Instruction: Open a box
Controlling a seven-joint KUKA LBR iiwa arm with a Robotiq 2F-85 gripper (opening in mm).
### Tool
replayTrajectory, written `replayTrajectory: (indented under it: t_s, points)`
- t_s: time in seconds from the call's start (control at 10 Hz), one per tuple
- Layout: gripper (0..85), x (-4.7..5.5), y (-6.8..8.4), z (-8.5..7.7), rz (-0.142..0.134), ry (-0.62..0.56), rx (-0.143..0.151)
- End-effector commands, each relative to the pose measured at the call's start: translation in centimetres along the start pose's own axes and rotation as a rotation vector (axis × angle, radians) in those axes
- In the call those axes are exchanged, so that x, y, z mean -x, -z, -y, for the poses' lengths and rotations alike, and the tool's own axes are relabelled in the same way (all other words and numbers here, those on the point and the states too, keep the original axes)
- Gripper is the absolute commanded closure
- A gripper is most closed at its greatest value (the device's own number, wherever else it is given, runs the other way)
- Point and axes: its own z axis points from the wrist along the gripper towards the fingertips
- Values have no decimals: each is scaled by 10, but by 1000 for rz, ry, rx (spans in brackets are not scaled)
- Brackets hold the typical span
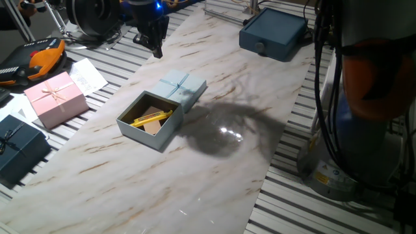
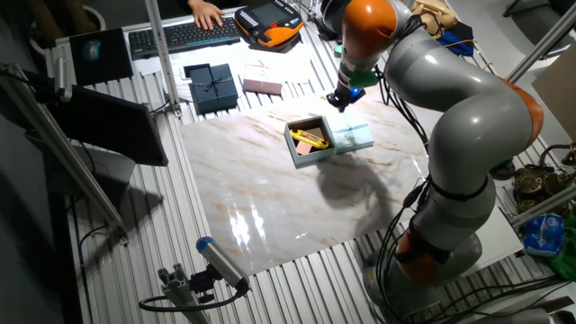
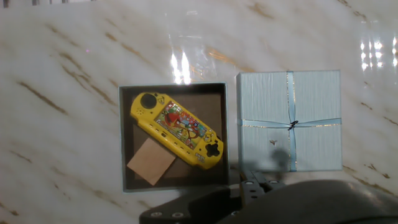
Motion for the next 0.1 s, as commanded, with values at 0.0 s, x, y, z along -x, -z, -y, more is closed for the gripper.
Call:
replayTrajectory:
  t_s: [0.0]
  points:
    - [850,-2,0,-1,4,-4,-4]
